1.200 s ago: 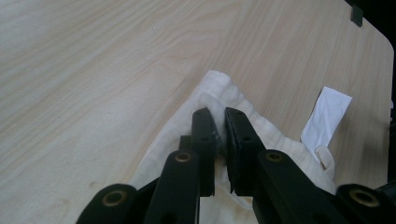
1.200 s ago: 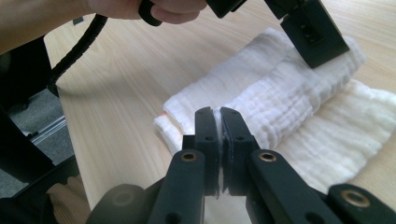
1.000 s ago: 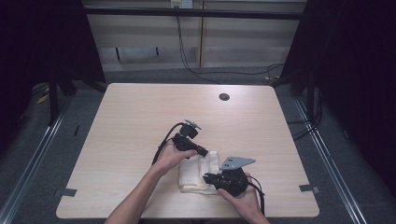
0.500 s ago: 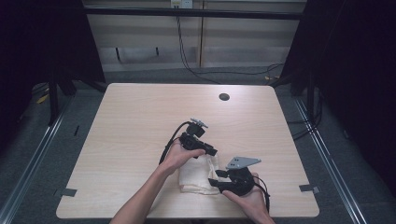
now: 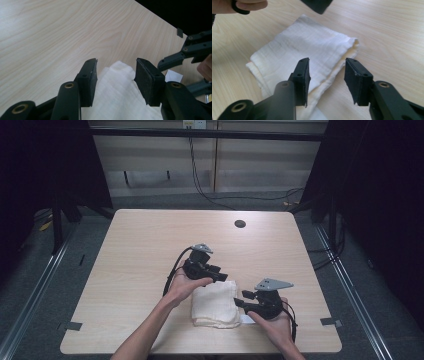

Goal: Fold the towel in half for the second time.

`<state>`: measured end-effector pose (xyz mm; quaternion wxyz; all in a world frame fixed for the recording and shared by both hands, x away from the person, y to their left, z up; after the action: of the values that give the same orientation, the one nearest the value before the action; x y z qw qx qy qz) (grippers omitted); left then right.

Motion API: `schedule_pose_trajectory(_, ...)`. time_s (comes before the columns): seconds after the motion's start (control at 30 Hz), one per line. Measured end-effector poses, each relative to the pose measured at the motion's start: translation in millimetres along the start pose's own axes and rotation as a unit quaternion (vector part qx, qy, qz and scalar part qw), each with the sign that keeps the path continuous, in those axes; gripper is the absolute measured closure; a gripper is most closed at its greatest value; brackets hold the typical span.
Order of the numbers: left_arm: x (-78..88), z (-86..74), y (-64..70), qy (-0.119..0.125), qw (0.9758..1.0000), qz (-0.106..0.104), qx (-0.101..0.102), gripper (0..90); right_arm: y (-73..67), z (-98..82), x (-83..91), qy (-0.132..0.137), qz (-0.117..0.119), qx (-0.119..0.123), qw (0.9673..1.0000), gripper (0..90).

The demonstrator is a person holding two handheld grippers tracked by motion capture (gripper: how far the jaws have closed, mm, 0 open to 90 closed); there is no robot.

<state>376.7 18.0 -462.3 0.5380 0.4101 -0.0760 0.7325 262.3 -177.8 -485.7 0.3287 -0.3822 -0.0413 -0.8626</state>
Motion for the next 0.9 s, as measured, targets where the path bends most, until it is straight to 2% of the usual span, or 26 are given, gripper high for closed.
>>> schedule_pose_trajectory(0.1, 7.9, -7.1, 0.3, 0.011, 0.9999, 0.011, -0.001, 50.9, 3.3, 2.5, 2.5, 0.007, 0.01, 0.001, 0.9999, 61.5)
schedule_pose_trajectory(0.17, 12.9, -12.9, 0.4, 0.023, 0.9997, 0.005, 0.003, 51.2, 5.1, 3.1, 4.5, 0.013, 0.013, 0.001, 0.9998, 63.2)
schedule_pose_trajectory(0.2, 15.6, -15.9, 0.5, 0.019, 0.9998, 0.006, -0.001, 51.2, 5.4, 3.3, 5.7, 0.012, 0.015, 0.001, 0.9998, 63.5)
schedule_pose_trajectory(0.27, 21.7, -21.6, -0.6, 0.015, 0.9999, 0.006, 0.004, 49.8, 7.6, 4.4, 10.4, 0.015, 0.016, 0.006, 0.9997, 63.5)
schedule_pose_trajectory(0.3, 26.0, -24.8, -0.8, 0.008, 0.9997, 0.024, -0.003, 48.7, 9.3, 5.4, 13.3, 0.019, 0.016, 0.004, 0.9997, 63.2)
schedule_pose_trajectory(0.33, 30.2, -28.1, -0.8, 0.006, 0.9996, 0.028, -0.004, 48.0, 11.3, 5.6, 16.6, 0.02, 0.015, 0.002, 0.9997, 62.5)
schedule_pose_trajectory(0.37, 35.7, -31.9, -0.8, 0.003, 0.9997, 0.024, -0.003, 47.4, 13.7, 5.5, 19.8, 0.022, 0.016, 0.001, 0.9996, 61.2)
schedule_pose_trajectory(0.43, 46.5, -40.8, 0.3, -0.003, 0.9985, 0.052, -0.013, 44.6, 17.9, 3.6, 24.6, 0.016, 0.031, -0.002, 0.9994, 57.2)
schedule_pose_trajectory(0.5, 56.2, -50.9, 0.8, 0.0, 0.9984, 0.055, -0.012, 43.2, 22.2, -2.0, 30.3, 0.013, 0.024, -0.005, 0.9996, 57.1)
schedule_pose_trajectory(0.53, 60.2, -56.0, 1.1, -0.006, 0.9974, 0.07, -0.013, 42.5, 25.3, -5.5, 32.7, 0.015, 0.027, -0.009, 0.9995, 56.6)
schedule_pose_trajectory(0.57, 65.3, -61.1, 1.0, -0.011, 0.9971, 0.074, -0.015, 42.1, 28.1, -9.5, 35.1, 0.014, 0.025, -0.016, 0.9995, 55.8)
schedule_pose_trajectory(0.63, 75.4, -71.0, 0.2, -0.007, 0.997, 0.076, -0.005, 40.8, 34.5, -16.5, 38.8, 0.015, 0.019, -0.029, 0.9993, 55.1)
schedule_pose_trajectory(0.7, 84.6, -81.0, -0.7, -0.009, 0.9957, 0.092, 0.003, 40.6, 39.3, -19.9, 43.5, 0.016, 0.016, -0.036, 0.9991, 54.2)
schedule_pose_trajectory(0.8, 95.5, -96.1, -4.5, -0.014, 0.994, 0.107, 0.016, 41.9, 45.5, -21.6, 51.2, 0.016, 0.001, -0.037, 0.9992, 52.7)
schedule_pose_trajectory(0.9, 107.1, -110.9, -9.4, -0.014, 0.993, 0.113, 0.032, 40.8, 52.5, -24.3, 55.4, 0.016, -0.014, -0.039, 0.999, 52.2)
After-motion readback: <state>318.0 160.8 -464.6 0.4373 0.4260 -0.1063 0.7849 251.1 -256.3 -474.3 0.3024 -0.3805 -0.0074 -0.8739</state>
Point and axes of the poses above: each handheld gripper's, and its own axes: x roughly backward along the jaws, z roughly out of its top, y roughly to its right, the point moved 3 cm from there along -x, roughly forward along the jaws, and after that the axes turned 7 degrees about -y, right-handed, at the moved point
